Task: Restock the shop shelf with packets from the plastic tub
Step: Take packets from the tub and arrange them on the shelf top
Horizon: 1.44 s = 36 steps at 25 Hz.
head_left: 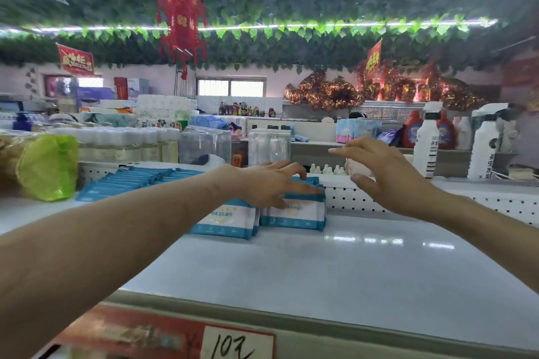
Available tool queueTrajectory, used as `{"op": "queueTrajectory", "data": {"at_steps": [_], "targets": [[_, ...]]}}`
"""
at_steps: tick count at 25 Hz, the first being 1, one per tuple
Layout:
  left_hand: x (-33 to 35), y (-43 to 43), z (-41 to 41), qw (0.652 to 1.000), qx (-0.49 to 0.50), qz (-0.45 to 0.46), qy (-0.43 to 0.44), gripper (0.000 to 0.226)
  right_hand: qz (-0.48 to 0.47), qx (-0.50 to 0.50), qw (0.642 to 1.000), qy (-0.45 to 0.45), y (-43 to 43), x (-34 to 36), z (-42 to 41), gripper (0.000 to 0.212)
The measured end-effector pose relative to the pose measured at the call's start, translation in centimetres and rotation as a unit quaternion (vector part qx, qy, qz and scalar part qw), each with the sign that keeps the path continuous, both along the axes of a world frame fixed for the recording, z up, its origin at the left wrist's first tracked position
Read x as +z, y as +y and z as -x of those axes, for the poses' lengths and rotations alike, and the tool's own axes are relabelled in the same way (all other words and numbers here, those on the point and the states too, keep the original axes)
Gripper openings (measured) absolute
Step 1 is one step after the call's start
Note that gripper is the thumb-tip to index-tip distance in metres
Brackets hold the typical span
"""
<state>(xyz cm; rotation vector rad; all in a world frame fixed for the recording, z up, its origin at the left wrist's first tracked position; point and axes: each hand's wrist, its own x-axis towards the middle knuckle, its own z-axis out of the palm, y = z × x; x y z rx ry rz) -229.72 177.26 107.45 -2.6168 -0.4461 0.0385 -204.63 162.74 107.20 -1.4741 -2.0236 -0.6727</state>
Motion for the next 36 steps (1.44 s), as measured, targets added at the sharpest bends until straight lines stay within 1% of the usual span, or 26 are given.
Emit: {"op": "queueTrajectory", "data": {"at_steps": [3, 6, 9, 11, 13, 15, 17, 20, 24, 27, 29, 30, 32, 34, 36], "targets": [[2.0, -0.8, 4.8, 0.996, 0.029, 0.024, -0.078, 0.074, 0.009, 0.017, 1.000, -0.002, 1.1, 1.1, 3.8, 0.058], [3.6, -2.3, 13.2, 0.986, 0.095, 0.022, -0.138, 0.067, 0.031, 0.058, 0.998, -0.012, 3.2, 2.1, 10.0, 0.057], [3.0, -4.4, 24.6, 0.962, 0.199, 0.024, -0.188, 0.064, 0.048, 0.163, 0.985, -0.041, 6.1, 2.3, 20.1, 0.052], [1.6, -6.2, 33.1, 0.937, 0.282, 0.021, -0.203, 0.063, 0.065, 0.243, 0.966, -0.057, 7.7, 1.7, 28.8, 0.049], [0.0, -8.8, 40.7, 0.918, 0.332, 0.025, -0.214, 0.063, 0.096, 0.313, 0.943, -0.062, 8.5, 0.3, 37.5, 0.047], [-2.1, -12.4, 48.8, 0.888, 0.402, 0.034, -0.220, 0.063, 0.114, 0.376, 0.916, -0.088, 8.4, -2.0, 46.6, 0.045], [-5.1, -16.7, 56.6, 0.842, 0.485, 0.049, -0.231, 0.062, 0.143, 0.418, 0.889, -0.120, 7.7, -5.1, 54.8, 0.044], [-10.8, -23.9, 65.5, 0.779, 0.573, 0.081, -0.240, 0.062, 0.188, 0.455, 0.856, -0.160, 6.5, -10.4, 64.1, 0.046], [-19.2, -31.4, 71.5, 0.697, 0.655, 0.120, -0.267, 0.062, 0.262, 0.485, 0.819, -0.161, 4.5, -18.3, 72.1, 0.048], [-27.2, -35.4, 73.8, 0.646, 0.690, 0.162, -0.283, 0.063, 0.333, 0.487, 0.789, -0.169, 2.2, -25.2, 76.3, 0.051], [-32.7, -37.4, 73.7, 0.619, 0.702, 0.202, -0.289, 0.064, 0.383, 0.484, 0.769, -0.167, 0.9, -30.5, 78.1, 0.051], [-35.5, -38.2, 73.1, 0.610, 0.703, 0.227, -0.288, 0.063, 0.407, 0.481, 0.757, -0.175, 0.2, -33.0, 78.5, 0.051], [-40.5, -39.8, 72.2, 0.602, 0.702, 0.268, -0.269, 0.059, 0.436, 0.476, 0.734, -0.214, -1.2, -38.0, 79.3, 0.050], [-44.7, -41.0, 71.8, 0.600, 0.705, 0.278, -0.255, 0.055, 0.441, 0.478, 0.718, -0.249, -2.3, -42.1, 79.5, 0.046], [-47.3, -41.8, 71.9, 0.607, 0.710, 0.270, -0.234, 0.053, 0.436, 0.479, 0.715, -0.264, -2.9, -44.9, 79.3, 0.043]]}}
